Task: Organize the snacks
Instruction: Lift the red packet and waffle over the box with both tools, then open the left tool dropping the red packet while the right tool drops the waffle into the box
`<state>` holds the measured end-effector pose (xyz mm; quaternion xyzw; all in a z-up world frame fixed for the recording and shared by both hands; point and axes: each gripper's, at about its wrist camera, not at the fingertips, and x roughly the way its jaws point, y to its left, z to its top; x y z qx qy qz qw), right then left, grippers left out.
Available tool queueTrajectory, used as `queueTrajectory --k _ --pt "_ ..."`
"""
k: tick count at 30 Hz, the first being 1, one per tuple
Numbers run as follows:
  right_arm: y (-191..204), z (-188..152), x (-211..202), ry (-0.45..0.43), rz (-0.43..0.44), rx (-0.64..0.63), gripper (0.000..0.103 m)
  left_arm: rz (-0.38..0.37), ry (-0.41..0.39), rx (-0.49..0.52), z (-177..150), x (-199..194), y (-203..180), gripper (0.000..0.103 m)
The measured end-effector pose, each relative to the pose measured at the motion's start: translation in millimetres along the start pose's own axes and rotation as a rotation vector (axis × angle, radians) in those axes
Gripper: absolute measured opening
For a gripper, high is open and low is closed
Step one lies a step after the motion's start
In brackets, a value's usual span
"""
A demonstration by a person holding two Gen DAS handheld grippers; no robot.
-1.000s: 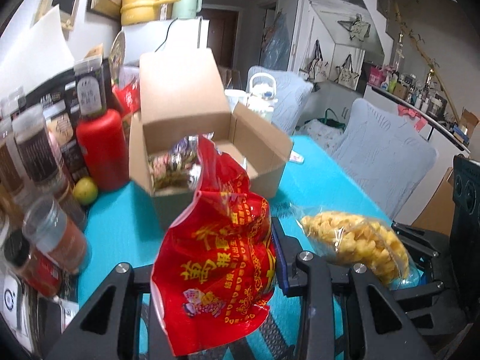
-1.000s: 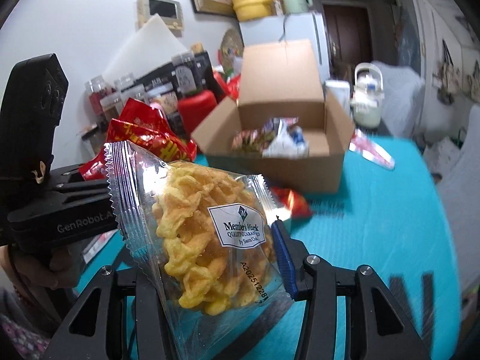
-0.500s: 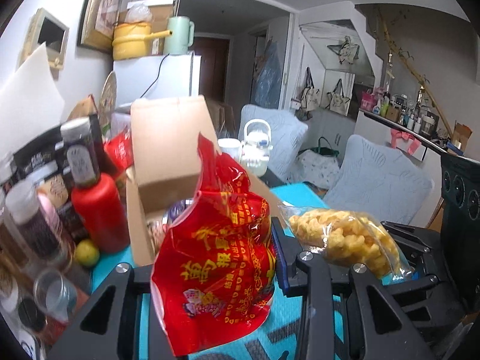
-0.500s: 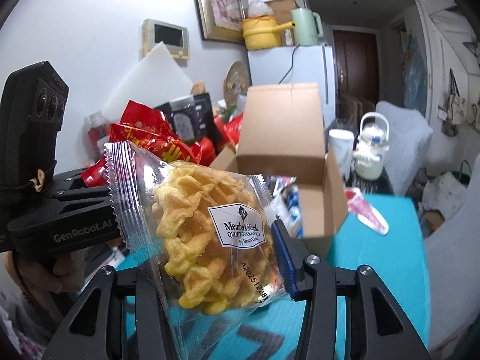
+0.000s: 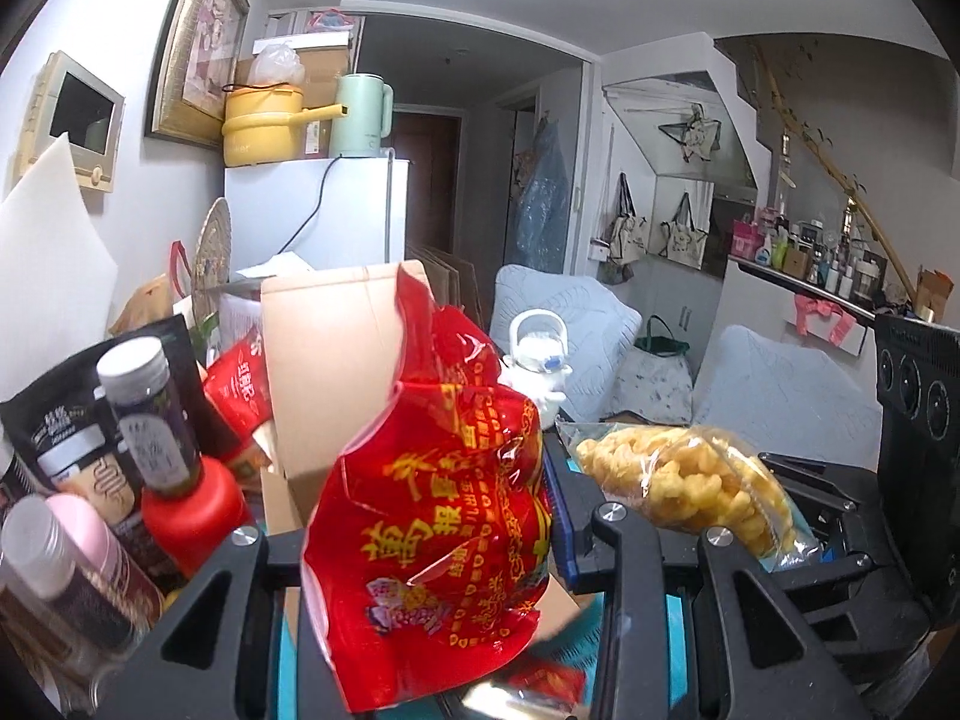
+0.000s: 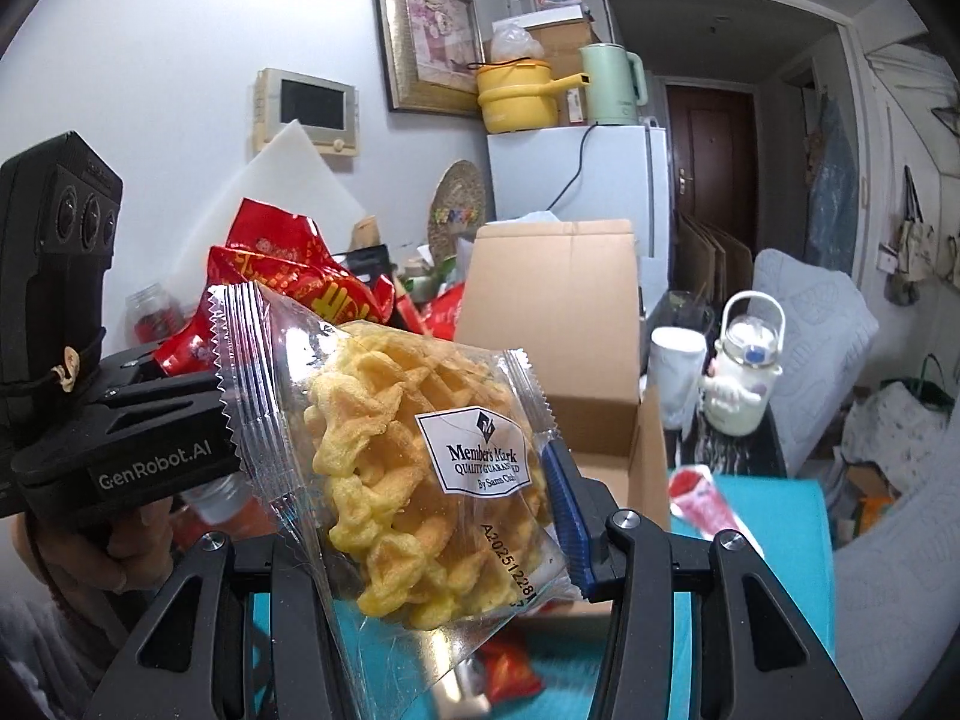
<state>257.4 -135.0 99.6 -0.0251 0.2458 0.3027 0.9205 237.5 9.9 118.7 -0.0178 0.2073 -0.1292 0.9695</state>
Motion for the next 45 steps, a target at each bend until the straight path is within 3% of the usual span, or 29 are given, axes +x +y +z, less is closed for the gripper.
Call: queueTrajectory --k 10,26,45 --pt "-21.5 22.8 55.3 0.016 0.017 0.002 0.048 0.064 0.007 -0.029 7.8 45.9 26.2 0.036" --pt "-44.6 6.3 149.1 0.141 0.067 0.060 0.048 0.142 0.173 -0.117 -25.6 128.2 74.2 0.035" --pt "-80.9 -18.1 189.0 0.268 -0.086 0.112 0.048 0.178 0.438 -0.143 -71.9 202.5 83.7 0.036"
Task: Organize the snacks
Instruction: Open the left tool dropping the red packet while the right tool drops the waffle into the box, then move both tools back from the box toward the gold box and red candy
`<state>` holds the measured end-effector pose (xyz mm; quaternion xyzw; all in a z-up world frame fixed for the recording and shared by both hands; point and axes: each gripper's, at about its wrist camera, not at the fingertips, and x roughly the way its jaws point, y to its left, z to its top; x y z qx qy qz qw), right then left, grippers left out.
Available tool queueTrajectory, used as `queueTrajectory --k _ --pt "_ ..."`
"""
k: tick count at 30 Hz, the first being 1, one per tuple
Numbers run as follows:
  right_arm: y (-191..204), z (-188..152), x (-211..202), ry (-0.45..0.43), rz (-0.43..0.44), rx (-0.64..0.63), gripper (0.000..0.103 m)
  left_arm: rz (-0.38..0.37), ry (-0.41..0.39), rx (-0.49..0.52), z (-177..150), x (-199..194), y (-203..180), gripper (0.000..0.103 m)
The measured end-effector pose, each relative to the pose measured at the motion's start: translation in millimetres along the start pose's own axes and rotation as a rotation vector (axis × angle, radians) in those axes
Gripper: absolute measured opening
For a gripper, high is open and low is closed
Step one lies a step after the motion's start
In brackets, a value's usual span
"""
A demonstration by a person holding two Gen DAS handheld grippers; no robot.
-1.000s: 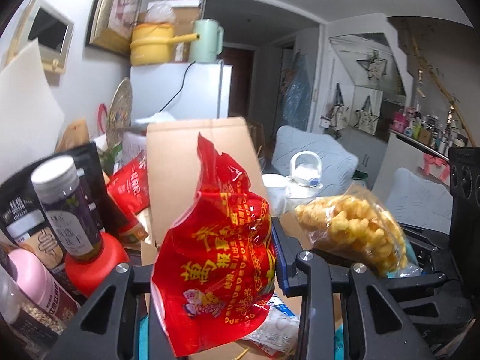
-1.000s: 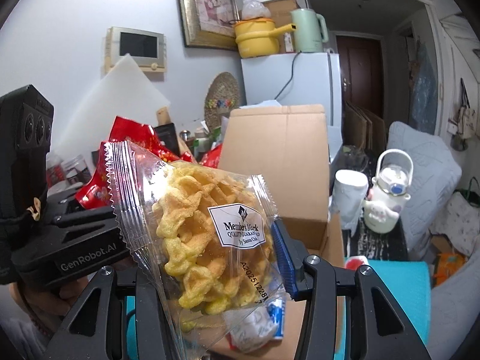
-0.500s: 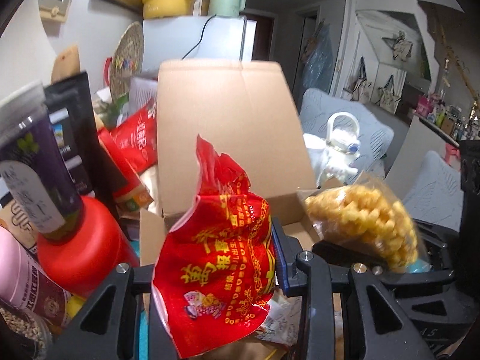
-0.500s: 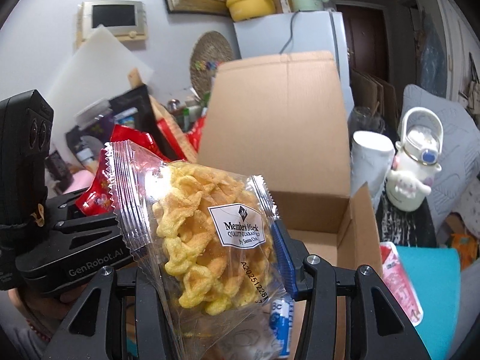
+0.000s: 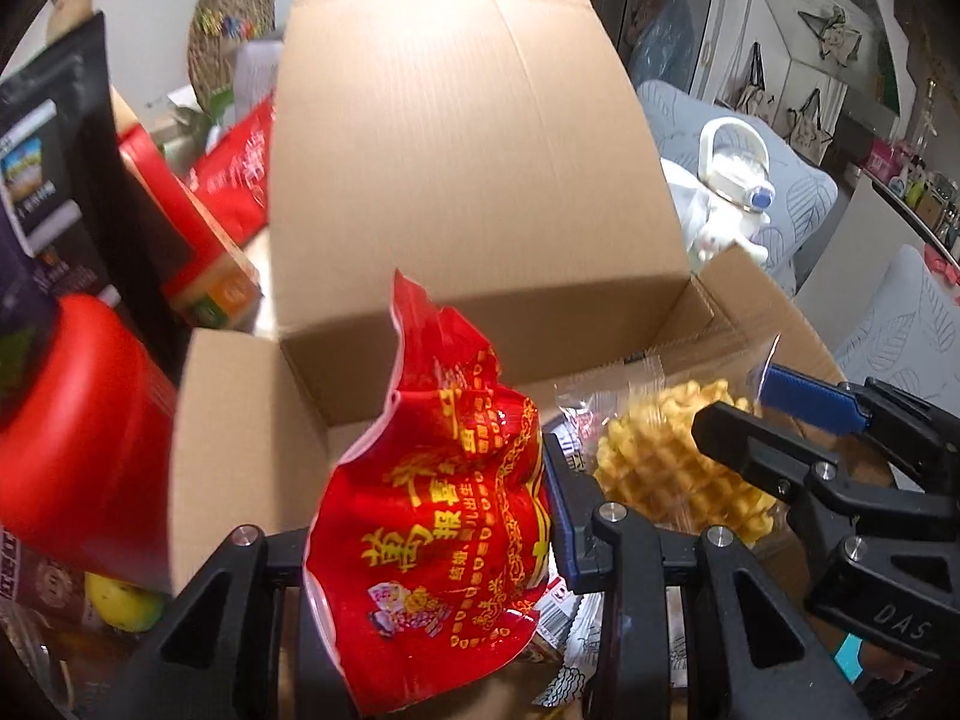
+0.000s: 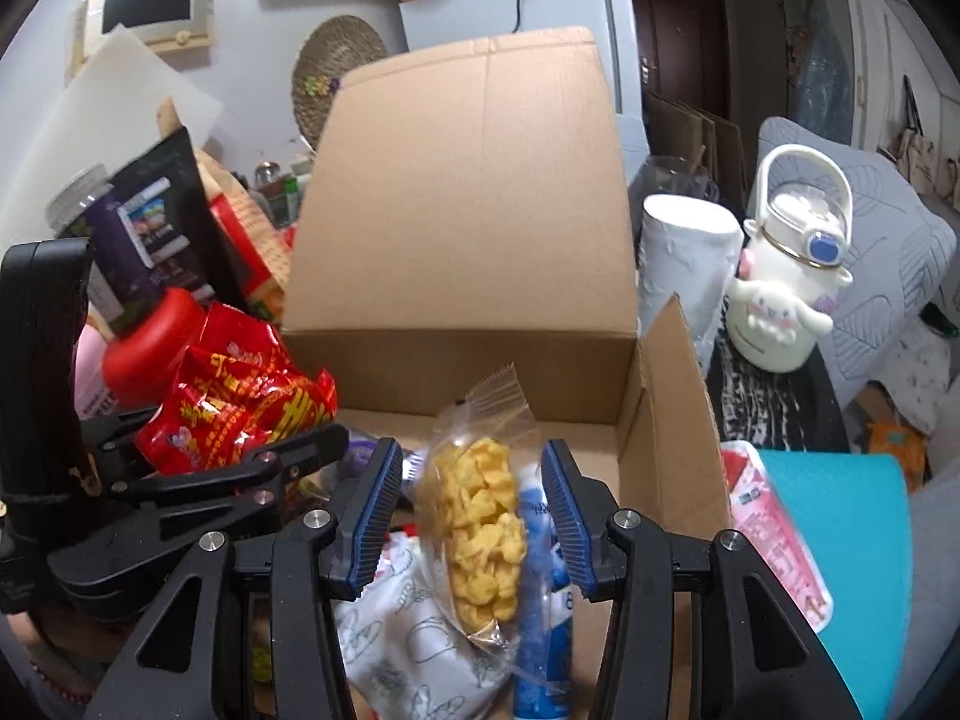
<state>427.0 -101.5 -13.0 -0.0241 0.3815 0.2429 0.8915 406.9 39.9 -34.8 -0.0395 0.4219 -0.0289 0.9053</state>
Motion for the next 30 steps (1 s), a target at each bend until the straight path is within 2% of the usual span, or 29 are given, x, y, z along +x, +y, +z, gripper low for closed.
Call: queueTrajectory --k 8,11,12,13,15,20,30 --pt "-3.8 -0.3 2.4 0.021 -0.021 0.000 0.049 0.063 0.061 0.001 0.6 10.8 -2.6 0.036" --pt "-3.2 -0.7 2.5 0.031 -0.013 0.003 0.055 0.074 0.033 0.013 1.2 4.9 -4.4 0.042" --pt "-2.9 -0.6 2.2 0.033 -0.015 0.002 0.055 0.088 0.016 0.021 1.5 1.4 -6.4 0.051" --pt "-2.4 -0.6 0.9 0.034 -0.018 -0.002 0.055 0.098 0.004 0.028 2.0 -1.4 -8.2 0.068" --pt "-2.4 -0.9 -3.2 0.027 -0.026 -0.008 0.057 0.121 -0.019 0.033 2.3 -6.3 -8.7 0.076" --pt "-4.1 -1.3 -15.6 0.006 -0.032 -0.010 0.060 0.099 -0.017 0.018 4.7 -12.6 -6.4 0.076" --pt "3.0 3.3 -51.0 -0.065 -0.026 -0.018 0.060 0.111 -0.093 0.014 6.1 -47.0 -9.9 0.076"
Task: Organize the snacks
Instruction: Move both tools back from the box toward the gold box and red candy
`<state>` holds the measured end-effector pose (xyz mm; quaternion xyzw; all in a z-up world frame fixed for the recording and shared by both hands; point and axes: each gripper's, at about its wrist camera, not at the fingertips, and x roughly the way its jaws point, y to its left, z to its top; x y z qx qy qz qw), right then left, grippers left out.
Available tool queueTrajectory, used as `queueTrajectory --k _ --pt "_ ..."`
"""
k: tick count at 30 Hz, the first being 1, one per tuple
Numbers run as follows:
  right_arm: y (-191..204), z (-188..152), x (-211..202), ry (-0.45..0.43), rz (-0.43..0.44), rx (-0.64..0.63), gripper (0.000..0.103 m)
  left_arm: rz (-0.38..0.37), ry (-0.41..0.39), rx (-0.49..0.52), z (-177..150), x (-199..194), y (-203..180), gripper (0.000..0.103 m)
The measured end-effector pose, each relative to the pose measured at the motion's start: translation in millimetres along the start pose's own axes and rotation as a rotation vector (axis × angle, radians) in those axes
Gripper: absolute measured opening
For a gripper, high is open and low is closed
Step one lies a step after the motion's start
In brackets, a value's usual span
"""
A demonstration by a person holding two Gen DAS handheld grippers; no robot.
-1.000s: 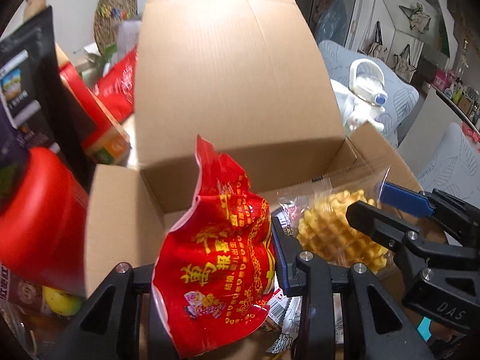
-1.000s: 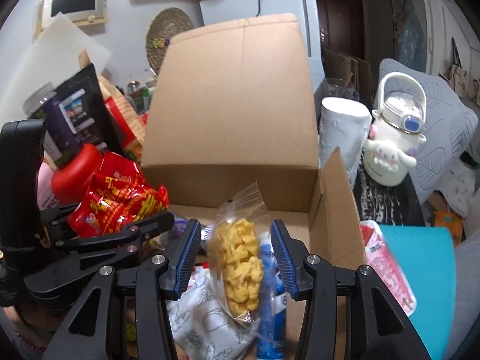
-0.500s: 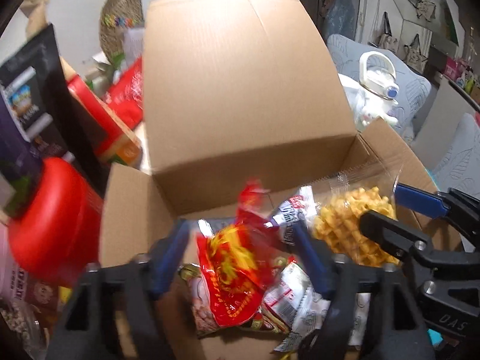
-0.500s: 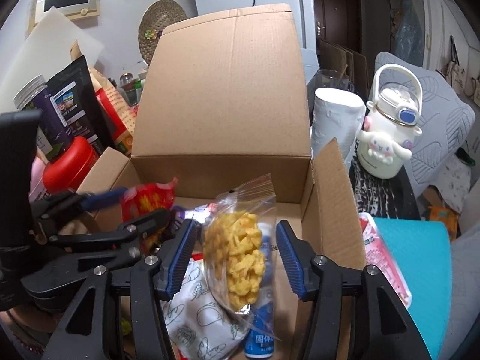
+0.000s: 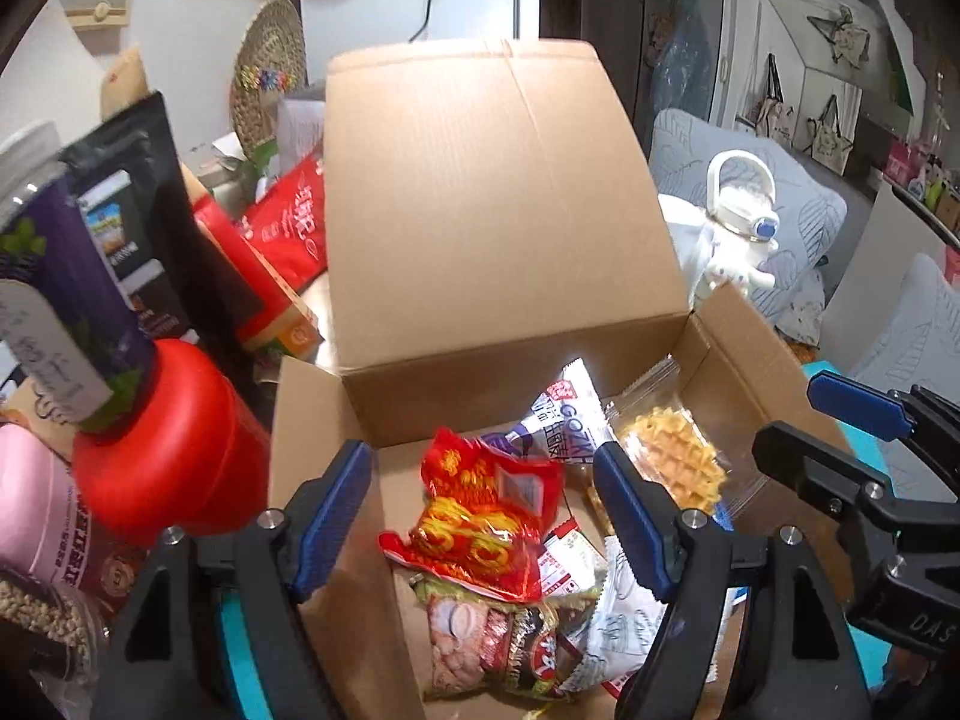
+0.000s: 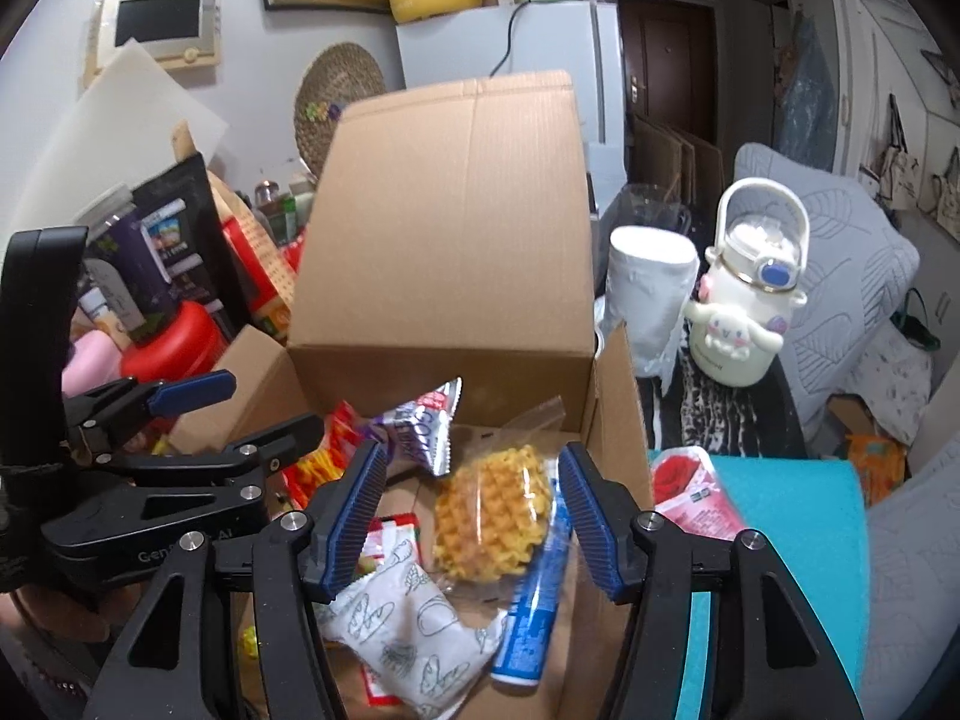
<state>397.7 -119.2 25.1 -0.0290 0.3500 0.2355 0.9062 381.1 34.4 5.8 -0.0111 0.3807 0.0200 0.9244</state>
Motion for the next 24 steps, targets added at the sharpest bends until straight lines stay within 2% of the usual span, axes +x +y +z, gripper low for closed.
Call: queueTrajectory --k 10,20,24 --pt "8.0 -4.7 -49.1 -0.063 0.002 -0.001 0.060 0.002 -0.090 0.019 -0.6 -56.0 -6.4 0.076" --pt "20.0 -12.6 -112.3 -0.144 -0.010 -0.013 0.060 -0.032 -0.173 0.038 -7.3 -121.4 -16.9 0.076" --pt "26.7 -19.5 -133.7 -0.178 -0.014 -0.023 0.066 -0.051 -0.204 0.047 -14.8 -145.8 -20.8 0.076"
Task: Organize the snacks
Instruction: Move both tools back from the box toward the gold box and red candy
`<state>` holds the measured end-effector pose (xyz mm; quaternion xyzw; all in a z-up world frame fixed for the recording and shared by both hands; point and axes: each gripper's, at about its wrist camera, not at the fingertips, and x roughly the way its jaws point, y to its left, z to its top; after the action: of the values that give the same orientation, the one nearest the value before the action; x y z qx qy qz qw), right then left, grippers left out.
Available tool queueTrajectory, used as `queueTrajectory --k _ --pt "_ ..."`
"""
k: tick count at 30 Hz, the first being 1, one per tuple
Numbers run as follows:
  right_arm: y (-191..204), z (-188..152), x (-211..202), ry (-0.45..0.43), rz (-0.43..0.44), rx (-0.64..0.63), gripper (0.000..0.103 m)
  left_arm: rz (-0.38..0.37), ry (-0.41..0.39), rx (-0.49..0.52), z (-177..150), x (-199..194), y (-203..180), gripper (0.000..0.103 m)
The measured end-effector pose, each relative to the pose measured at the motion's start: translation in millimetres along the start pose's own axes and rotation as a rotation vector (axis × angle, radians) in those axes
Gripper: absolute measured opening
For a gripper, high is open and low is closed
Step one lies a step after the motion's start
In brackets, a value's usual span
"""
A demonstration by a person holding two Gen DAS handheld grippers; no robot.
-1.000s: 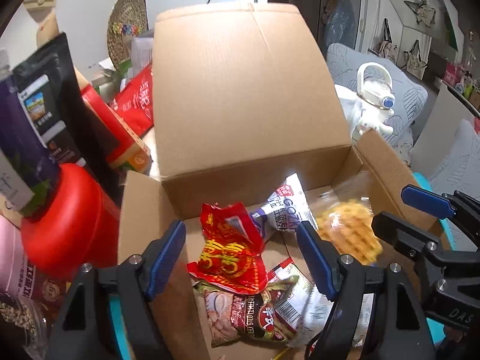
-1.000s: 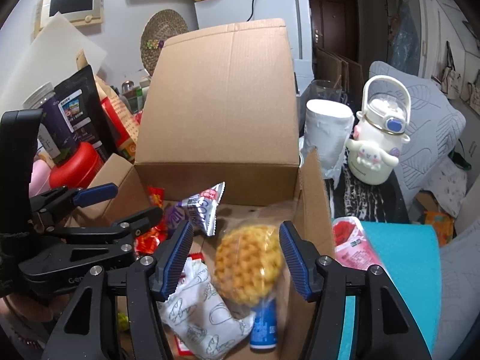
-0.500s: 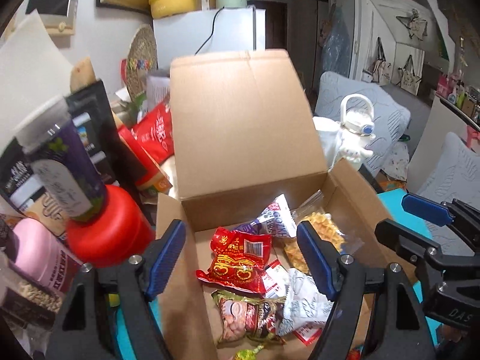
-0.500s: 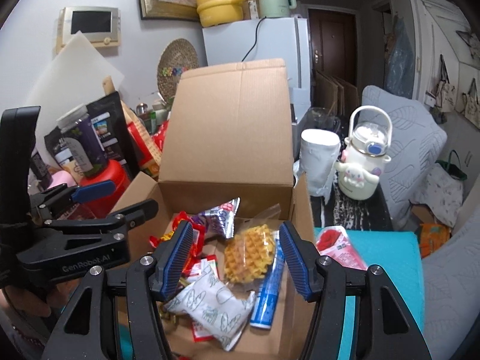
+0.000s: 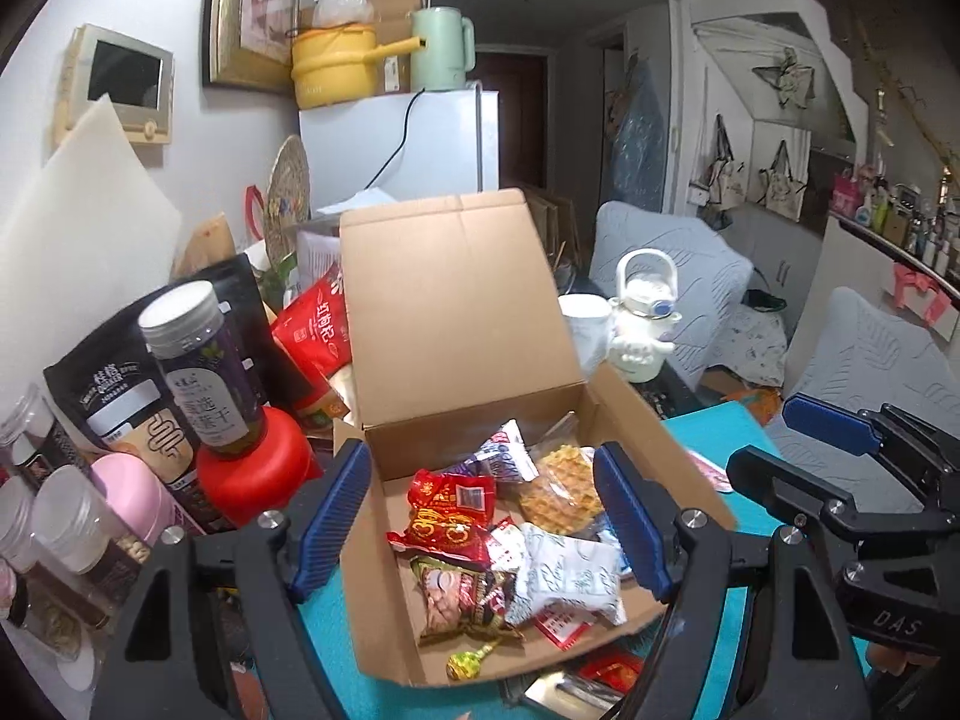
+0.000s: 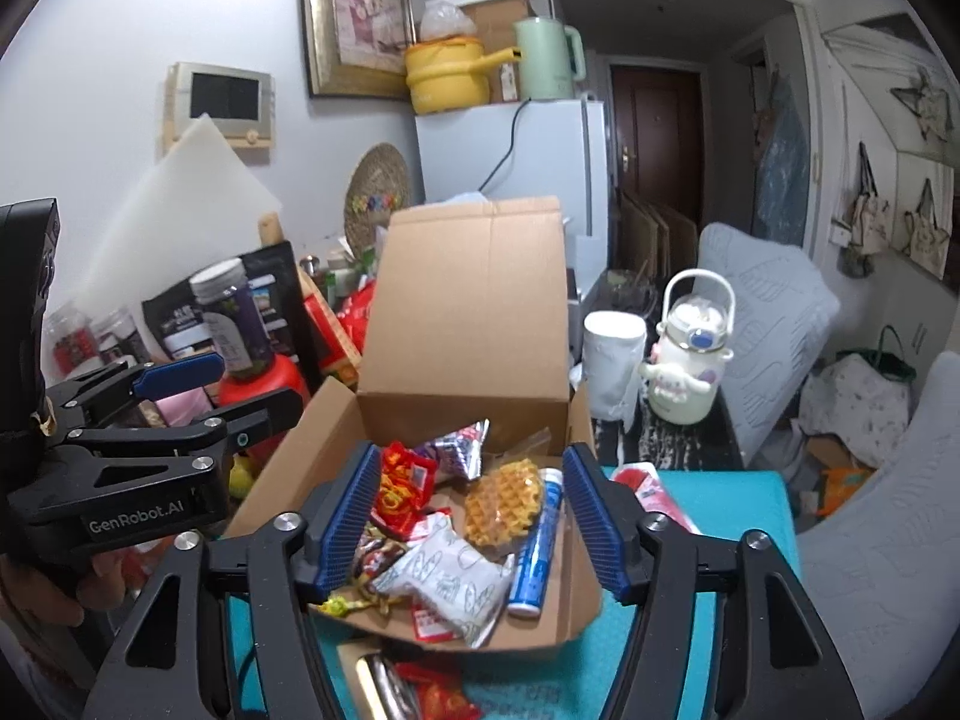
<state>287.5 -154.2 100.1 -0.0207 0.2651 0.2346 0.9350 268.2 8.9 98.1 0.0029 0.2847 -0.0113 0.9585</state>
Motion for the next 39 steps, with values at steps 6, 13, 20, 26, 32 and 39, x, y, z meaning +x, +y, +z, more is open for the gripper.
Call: queueTrajectory --k 6,13,20,26,32,39 --pt "10.0 -12.7 -30.4 -0.024 0.001 0.004 0.066 -0.020 -0.029 0.008 -9.2 -36.8 -4.0 0.076" --pt "21.7 -29.2 -59.1 -0.043 -0.002 0.007 0.066 -0.019 -0.048 0.022 -22.7 -67.3 -6.6 0.076" --pt "33.6 -49.3 -74.3 -0.039 0.010 0.000 0.068 -0.035 -0.032 0.023 -43.0 -81.2 -5.2 0.076" --pt "41.1 -67.3 -76.0 -0.017 0.029 0.002 0.068 -0.049 -0.011 0.034 -63.2 -87.8 -4.8 0.076" --pt "44.7 -90.1 -74.3 0.018 0.041 0.019 0.068 -0.066 0.026 0.028 -83.1 -86.8 -2.5 0.076" --pt "44.6 -114.7 -64.1 0.070 0.051 0.040 0.068 -0.114 0.078 0.016 -107.6 -76.1 -2.6 0.076"
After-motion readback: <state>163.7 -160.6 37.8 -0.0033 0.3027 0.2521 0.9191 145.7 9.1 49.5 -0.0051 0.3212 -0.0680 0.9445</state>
